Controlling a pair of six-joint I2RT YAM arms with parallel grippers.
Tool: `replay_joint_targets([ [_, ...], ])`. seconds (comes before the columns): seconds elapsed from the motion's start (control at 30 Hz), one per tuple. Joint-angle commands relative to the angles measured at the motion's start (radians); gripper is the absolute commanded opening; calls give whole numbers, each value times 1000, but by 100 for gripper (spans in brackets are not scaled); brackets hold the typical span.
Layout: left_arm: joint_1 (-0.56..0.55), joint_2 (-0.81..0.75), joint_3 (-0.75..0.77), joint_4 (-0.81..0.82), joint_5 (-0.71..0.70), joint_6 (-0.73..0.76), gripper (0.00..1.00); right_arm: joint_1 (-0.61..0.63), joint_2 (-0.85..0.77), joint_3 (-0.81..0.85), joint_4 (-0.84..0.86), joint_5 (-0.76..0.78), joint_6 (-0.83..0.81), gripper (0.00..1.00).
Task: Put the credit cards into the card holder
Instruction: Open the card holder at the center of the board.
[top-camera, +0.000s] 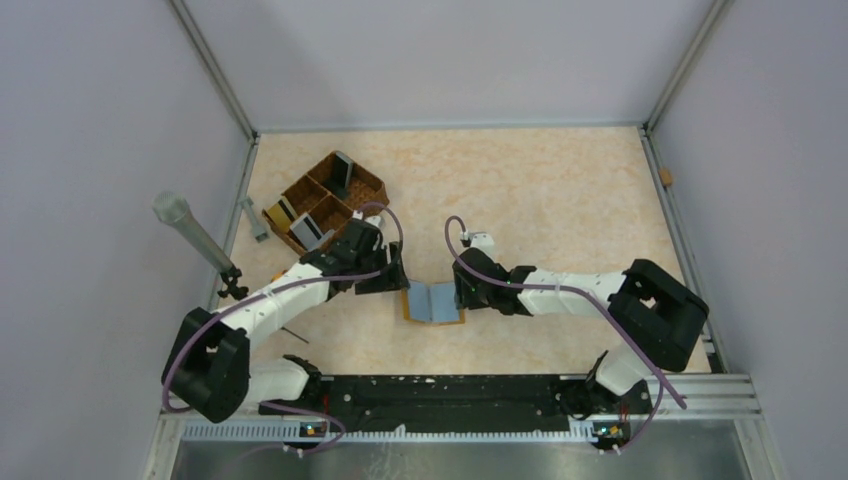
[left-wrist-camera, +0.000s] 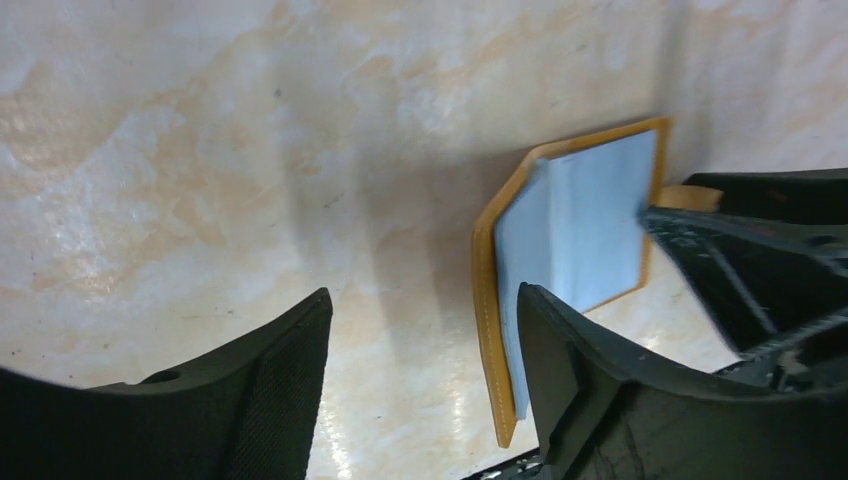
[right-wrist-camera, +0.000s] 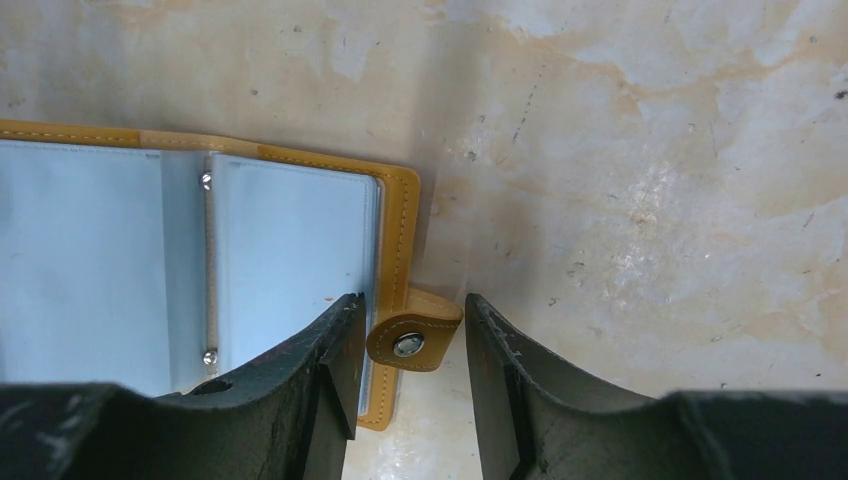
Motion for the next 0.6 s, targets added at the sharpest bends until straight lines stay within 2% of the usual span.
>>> replay_joint_targets([
  [0.0,4,-68,92,-32,21,27,73,6,-29,31,-41,11,-6,43],
  [0.17,7,-88,121,-31,54,21,76,7,-54,42,-44,-1,-11,45],
  [0.3,13,-99,138,-35,61,17,78,6,-74,45,-38,-7,-16,53],
  [0.43,23,-108,163,-41,60,22,86,6,-96,52,-28,-29,-26,60],
  [0.57,36,-109,209,-73,41,47,94,6,-127,45,15,-65,-44,62],
])
